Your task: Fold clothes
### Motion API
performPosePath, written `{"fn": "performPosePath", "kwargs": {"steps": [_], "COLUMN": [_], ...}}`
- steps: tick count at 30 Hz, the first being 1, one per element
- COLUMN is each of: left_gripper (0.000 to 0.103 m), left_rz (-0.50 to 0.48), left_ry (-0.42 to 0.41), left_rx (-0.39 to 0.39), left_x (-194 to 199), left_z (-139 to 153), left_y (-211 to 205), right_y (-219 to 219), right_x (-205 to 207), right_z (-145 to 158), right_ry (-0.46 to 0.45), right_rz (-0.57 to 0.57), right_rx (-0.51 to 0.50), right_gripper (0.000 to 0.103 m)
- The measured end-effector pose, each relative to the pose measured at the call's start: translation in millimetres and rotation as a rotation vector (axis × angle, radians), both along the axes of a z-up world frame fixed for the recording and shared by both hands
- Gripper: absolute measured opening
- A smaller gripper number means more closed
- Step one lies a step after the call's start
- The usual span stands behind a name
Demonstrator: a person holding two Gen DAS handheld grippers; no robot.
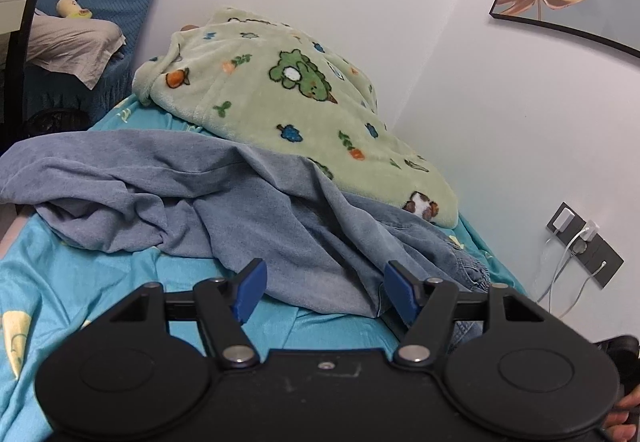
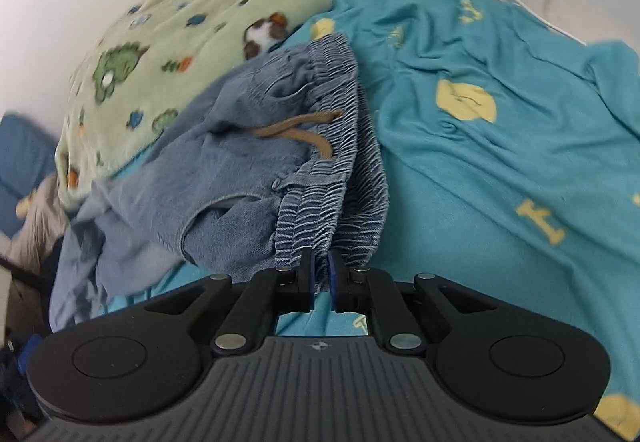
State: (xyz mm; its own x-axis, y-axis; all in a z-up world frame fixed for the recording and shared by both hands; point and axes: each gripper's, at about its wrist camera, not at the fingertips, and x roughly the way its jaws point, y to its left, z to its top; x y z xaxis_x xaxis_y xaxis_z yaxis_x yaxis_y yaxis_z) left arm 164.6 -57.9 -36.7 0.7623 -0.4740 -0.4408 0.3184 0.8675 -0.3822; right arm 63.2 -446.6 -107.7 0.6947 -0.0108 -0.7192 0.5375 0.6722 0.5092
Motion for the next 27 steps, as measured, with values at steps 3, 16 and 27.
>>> {"fn": "performPosePath", "kwargs": {"steps": [3, 16, 27], "left_gripper": [0.062, 0.063, 0.063], "left_rz": [0.002, 0.022, 0.051], "left_ry": [0.000, 0.026, 0.068], "left_rx": [0.001, -0.009, -0.014], "left_x": [-2, -3, 4], "left_z": [0, -5, -15], "left_y": [1, 8, 11], "right_y": [-6, 7, -16], "right_x": [-15, 22, 62], "right_z": [-7, -46, -44], "right_ry": [-0.068, -0.082, -0.135], "right_rz": [-0.110, -0.215, -0.340], "right_rx": [0.145, 0.470, 0.274], "right_gripper": [0.023, 0.075, 0.031]}}
